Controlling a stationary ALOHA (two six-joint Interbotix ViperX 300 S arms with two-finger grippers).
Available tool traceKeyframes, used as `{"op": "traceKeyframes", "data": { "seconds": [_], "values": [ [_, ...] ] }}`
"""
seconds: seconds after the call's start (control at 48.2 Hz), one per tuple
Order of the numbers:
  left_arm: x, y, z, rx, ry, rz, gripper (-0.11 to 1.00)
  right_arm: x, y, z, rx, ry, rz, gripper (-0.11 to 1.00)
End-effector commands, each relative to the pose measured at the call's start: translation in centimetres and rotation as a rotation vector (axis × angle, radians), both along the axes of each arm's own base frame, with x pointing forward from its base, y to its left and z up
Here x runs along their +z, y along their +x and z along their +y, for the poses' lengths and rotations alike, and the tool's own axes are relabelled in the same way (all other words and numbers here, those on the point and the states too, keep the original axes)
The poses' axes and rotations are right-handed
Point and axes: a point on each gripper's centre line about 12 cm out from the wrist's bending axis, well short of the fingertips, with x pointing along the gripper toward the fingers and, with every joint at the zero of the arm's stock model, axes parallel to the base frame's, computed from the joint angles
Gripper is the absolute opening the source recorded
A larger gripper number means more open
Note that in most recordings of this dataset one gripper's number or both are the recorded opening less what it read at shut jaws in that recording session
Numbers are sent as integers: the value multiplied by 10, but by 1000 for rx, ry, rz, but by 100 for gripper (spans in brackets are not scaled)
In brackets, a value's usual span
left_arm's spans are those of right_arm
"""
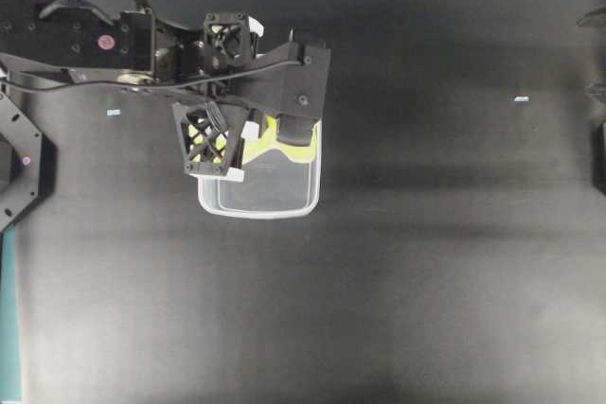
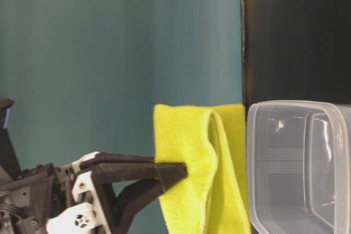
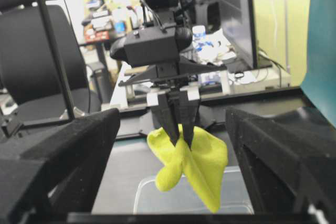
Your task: Place the yellow towel into the container with the left arm.
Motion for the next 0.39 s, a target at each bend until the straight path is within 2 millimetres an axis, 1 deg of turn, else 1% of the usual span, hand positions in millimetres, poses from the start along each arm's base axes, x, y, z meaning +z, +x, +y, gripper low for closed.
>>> {"op": "traceKeyframes", "data": {
  "seconds": [0.0,0.104,0.125,0.187,0.228,0.291,0.332,0.374],
  "values": [
    [0,-2,1,2,2,-5,13,6,1,0,0,2,-19,78],
    [-11,-4,1,3,1,24,42,6,1,0,0,1,-18,78],
    [-12,-4,1,8,-1,29,51,6,1,0,0,1,-18,78],
    [-14,-4,1,22,-7,34,69,6,1,0,0,1,-18,78],
    [-14,-5,1,24,-8,34,79,6,1,0,0,1,-18,78],
    [-14,-5,1,24,-8,34,89,7,1,0,-2,1,-20,78],
    [-14,-6,1,26,-9,36,91,6,1,0,0,2,-20,78],
    [-13,-5,1,31,-12,34,89,6,1,0,0,2,-20,78]
  ]
}}
